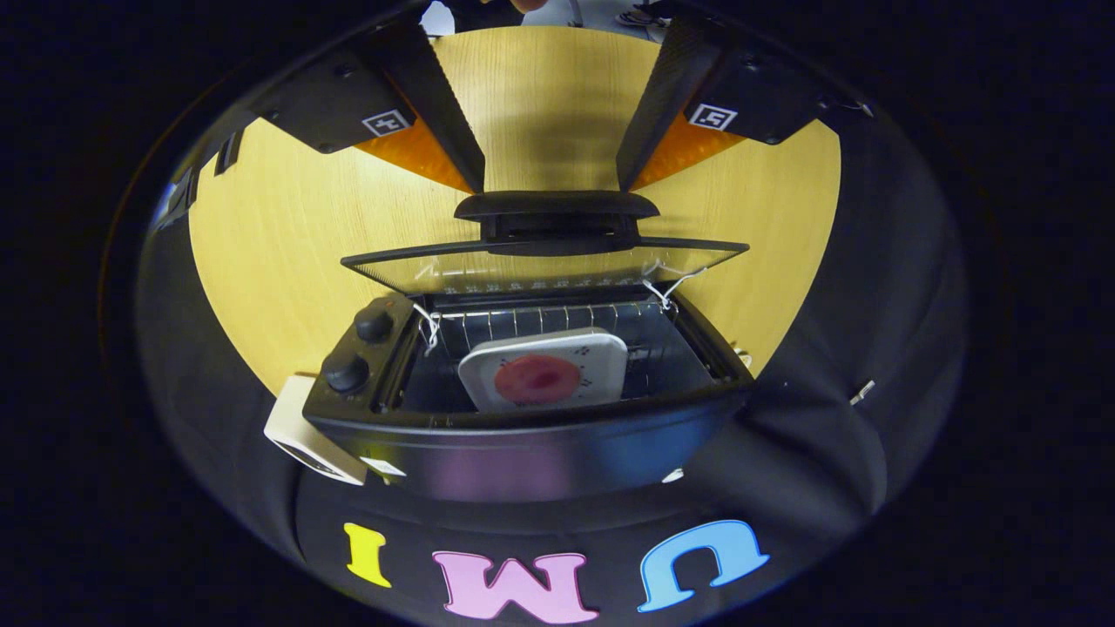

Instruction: Open the toaster oven, put the food inside, and close the toaster oven door.

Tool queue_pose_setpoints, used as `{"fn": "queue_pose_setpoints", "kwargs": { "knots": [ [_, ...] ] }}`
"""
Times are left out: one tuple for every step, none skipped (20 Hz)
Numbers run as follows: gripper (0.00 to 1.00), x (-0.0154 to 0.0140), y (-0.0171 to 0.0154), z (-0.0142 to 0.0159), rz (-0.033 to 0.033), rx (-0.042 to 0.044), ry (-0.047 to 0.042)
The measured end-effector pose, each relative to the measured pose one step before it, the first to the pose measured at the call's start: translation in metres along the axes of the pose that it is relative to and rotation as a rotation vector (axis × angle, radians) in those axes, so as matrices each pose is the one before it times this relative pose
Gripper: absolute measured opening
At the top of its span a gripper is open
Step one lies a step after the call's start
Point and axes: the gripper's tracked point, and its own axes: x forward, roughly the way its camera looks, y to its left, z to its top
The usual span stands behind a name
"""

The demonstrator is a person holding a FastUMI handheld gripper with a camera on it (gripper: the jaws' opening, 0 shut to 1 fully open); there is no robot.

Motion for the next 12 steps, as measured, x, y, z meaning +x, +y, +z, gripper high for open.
{"fn": "queue_pose_setpoints", "kwargs": {
  "knots": [
    [0.99, -0.0048, -0.00101, 0.00726, 0.00097, -0.00731, -0.01961],
    [0.99, -0.00263, -0.00227, 0.0079, -0.00086, -0.00504, -0.0194],
    [0.99, -0.00146, -0.00151, 0.00687, 0.00293, -0.00097, -0.01121],
    [0.99, -0.00248, -0.00035, 0.00731, 0.00637, 0.00346, -0.01039],
    [0.99, -0.00212, -0.00035, 0.00579, 0.00576, -0.00039, -0.00867],
    [0.99, -0.00196, -0.0016, 0.00727, -0.0005, -0.00499, -0.0157],
    [0.99, -0.00332, -0.00088, 0.00836, 0.00159, -0.00931, -0.02025],
    [0.99, -0.00261, 0.00014, 0.00425, 0.00417, -0.01425, -0.0119],
    [0.99, -0.00014, 0.00163, 0.00479, 0.00349, -0.00849, -0.0078],
    [0.99, -0.00236, -0.0001, 0.00519, 0.00696, -0.00254, -0.01255],
    [0.99, -0.00375, -0.00116, 0.00659, 0.00553, 0.00172, -0.02496],
    [0.99, -0.00607, -0.00131, 0.00812, 0.00483, -0.00162, -0.03832]
  ]
}}
